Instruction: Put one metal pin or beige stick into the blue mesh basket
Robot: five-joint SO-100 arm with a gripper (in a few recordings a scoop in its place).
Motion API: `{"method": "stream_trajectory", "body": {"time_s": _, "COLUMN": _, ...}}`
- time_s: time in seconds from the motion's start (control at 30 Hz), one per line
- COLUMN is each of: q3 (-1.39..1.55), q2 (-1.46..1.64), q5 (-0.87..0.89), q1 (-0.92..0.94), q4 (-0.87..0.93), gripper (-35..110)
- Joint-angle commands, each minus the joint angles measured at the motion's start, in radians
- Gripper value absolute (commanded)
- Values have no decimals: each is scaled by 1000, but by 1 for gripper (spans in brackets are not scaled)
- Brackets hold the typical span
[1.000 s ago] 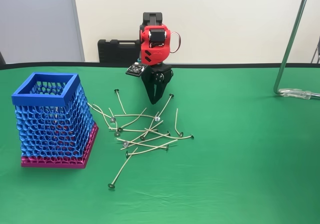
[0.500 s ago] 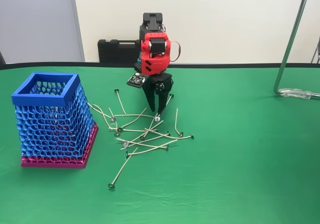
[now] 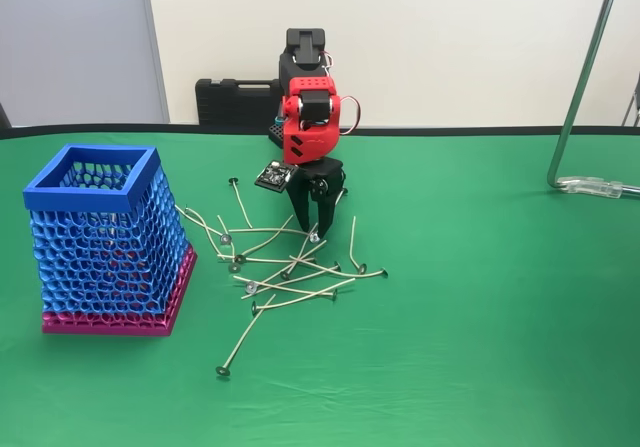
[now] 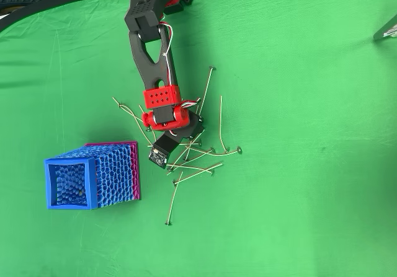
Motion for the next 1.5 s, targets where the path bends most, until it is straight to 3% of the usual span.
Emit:
{"method": "stream_trajectory", "body": {"time_s": 0.0, "q3": 0, "q2": 3, "q5": 2, "q1": -9, "q4": -6, "gripper": 17}}
{"method": "stream_trajectory", "body": {"time_s": 0.43, "q3": 0, "q2": -21, "q5": -5, "q1": -20, "q4": -11, "gripper": 14}}
{"method": "stream_trajectory", "body": {"time_s": 0.63, "q3": 0, "q2": -25, "q5": -14, "q1": -20, "q4": -11, "gripper": 1}}
{"method": "stream_trajectory", "body": {"time_s": 1.03, "q3": -11, "q2": 14, "q5": -11, "q1": -20, "q4": -11, "gripper": 1}}
{"method": "stream_trajectory", "body": {"time_s": 1.47, "q3": 26, "q2": 264, "q5": 46, "q1": -25, "q4": 21, "gripper": 1}}
